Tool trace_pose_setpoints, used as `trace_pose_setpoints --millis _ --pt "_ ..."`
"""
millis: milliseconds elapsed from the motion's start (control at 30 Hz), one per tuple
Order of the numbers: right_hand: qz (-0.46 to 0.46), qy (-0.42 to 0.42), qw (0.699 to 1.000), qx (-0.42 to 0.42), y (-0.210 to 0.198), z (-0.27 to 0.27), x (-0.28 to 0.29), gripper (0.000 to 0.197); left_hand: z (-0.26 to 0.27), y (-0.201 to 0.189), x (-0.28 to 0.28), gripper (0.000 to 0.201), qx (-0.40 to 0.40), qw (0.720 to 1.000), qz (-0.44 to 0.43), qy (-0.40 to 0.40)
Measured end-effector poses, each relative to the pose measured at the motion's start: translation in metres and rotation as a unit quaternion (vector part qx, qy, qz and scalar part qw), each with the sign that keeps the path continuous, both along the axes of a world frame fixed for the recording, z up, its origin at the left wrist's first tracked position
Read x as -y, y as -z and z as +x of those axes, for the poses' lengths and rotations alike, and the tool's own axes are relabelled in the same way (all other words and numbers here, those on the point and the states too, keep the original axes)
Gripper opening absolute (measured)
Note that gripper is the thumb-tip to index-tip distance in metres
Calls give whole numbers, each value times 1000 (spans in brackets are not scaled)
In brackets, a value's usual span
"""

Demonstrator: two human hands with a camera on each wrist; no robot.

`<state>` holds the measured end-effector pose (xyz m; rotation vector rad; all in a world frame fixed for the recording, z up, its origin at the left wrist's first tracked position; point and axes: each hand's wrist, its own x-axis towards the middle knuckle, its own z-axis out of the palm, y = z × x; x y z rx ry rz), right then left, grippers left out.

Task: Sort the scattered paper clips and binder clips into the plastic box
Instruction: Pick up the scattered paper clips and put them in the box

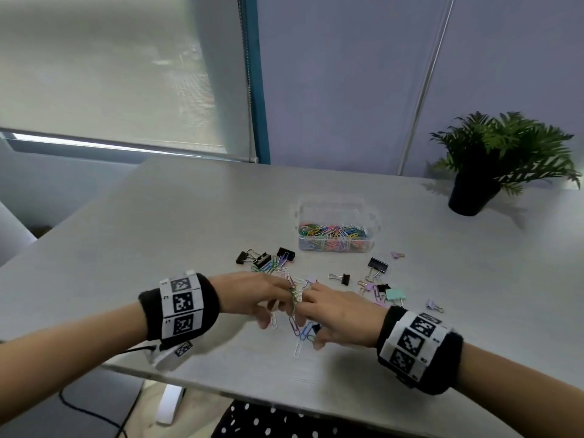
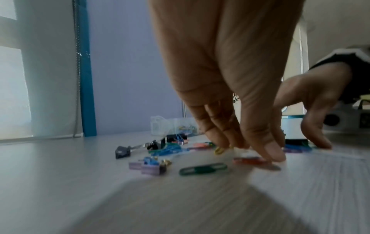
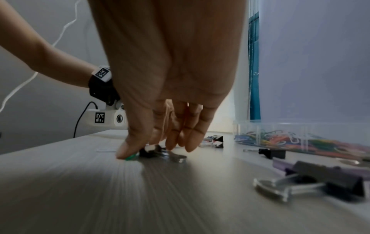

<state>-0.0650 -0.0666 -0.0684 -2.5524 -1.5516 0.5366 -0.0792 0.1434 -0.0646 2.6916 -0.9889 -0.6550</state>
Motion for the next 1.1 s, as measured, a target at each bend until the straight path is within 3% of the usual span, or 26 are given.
trace_pose_setpoints --millis 233,433,700,800,967,1100 --pt "0 36 999 -23 3 2 5 21 6 6 12 29 6 999 -49 22" --pt "-30 54 997 -40 -1 2 8 10 10 4 17 8 -1 998 -49 32" --pt "82 54 990 -98 -13 -8 5 12 -4 7 10 15 62 997 -40 29" --pt "73 32 992 -102 -15 -14 -2 13 -5 3 3 5 72 994 -85 -17" --pt "16 -14 998 -54 -4 -17 -12 25 -5 -7 -4 11 66 985 -86 -137" --pt "-5 -45 999 -29 2 -16 -19 12 -20 2 5 18 33 982 -48 -182"
